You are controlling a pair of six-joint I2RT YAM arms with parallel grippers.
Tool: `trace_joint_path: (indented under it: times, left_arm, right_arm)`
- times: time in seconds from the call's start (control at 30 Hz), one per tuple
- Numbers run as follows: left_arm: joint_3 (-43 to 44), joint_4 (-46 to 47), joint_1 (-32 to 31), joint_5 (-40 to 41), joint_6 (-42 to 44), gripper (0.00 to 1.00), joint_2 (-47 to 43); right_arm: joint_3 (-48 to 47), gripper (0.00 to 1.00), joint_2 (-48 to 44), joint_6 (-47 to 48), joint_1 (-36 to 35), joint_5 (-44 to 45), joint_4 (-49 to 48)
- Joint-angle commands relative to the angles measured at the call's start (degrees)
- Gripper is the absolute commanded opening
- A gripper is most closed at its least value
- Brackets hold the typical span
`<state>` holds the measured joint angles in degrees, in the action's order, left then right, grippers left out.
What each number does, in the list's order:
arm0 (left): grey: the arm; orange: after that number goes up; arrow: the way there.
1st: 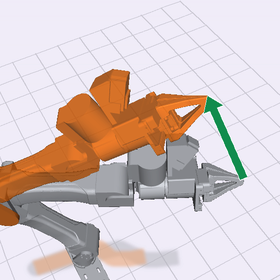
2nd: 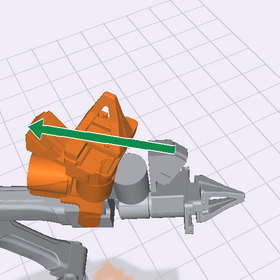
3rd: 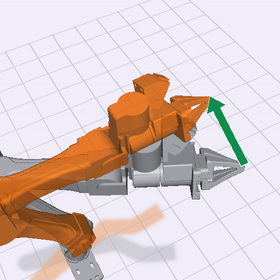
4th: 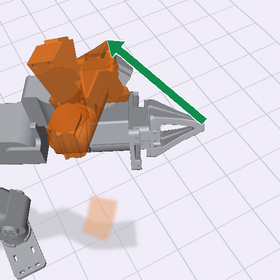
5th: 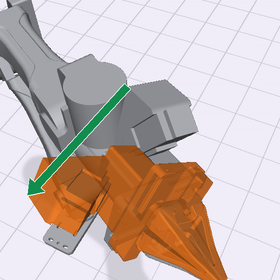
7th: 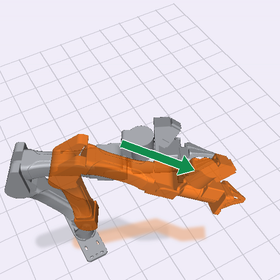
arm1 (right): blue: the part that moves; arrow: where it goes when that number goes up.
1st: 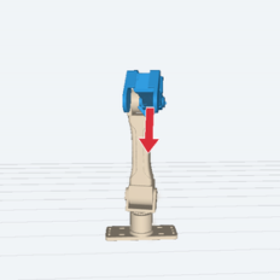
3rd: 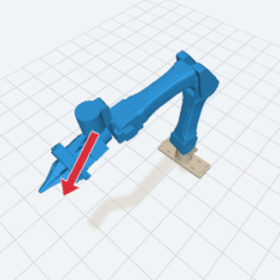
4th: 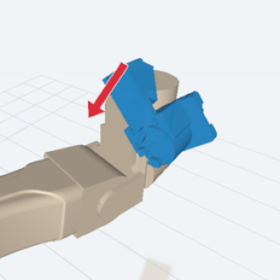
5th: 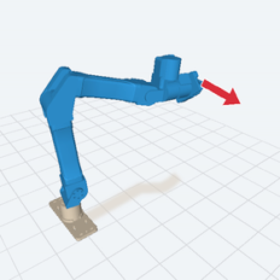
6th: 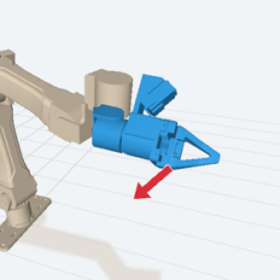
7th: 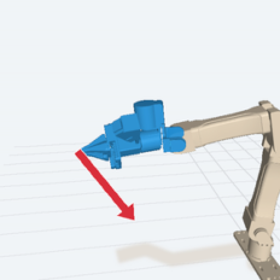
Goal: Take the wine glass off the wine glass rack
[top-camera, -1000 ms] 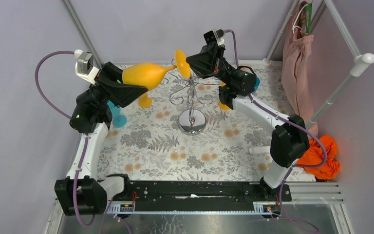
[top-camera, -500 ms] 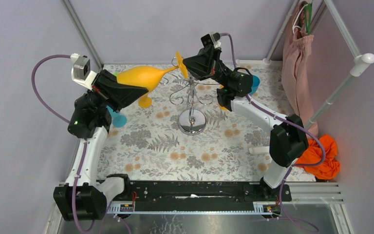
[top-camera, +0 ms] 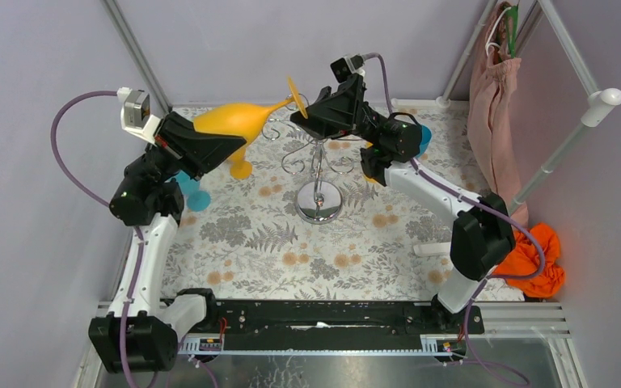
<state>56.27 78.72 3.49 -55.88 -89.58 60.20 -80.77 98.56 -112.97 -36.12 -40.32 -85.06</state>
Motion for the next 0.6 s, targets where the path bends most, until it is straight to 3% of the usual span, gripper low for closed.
trace_joint_path:
  times: [0.0,0.07,0.17,0.27,0.4,0.57]
  left_arm:
    - [3.0,-13.2,0.5,-0.2,9.1,0.00,-2.9]
    - [6.1,-26.9,0.5,-0.1,17.3,0.00,-5.2]
    - [14.4,-55.0,0.5,3.3,34.9,0.00,-8.3]
    - [26.2,-79.9,0.5,10.7,48.3,0.00,-7.9]
    - [41.8,-105.2,0.5,23.0,57.6,0.00,-2.1]
    - [58.0,-129.1,0.5,36.7,64.7,0.00,7.6]
  right_arm:
    - [-0.2,0.57,-6.3,3.2,0.1,-2.0,-1.5]
    - [3.4,0.59,-9.8,7.3,0.9,-2.1,2.7]
    - [8.4,0.60,-17.5,16.8,2.4,-2.0,12.7]
    - [9.6,0.63,-26.9,30.8,3.5,-1.4,33.9]
    - [3.8,0.67,-35.4,55.3,3.5,7.3,67.6]
    - [-3.7,0.72,-42.3,72.6,3.6,22.7,91.8]
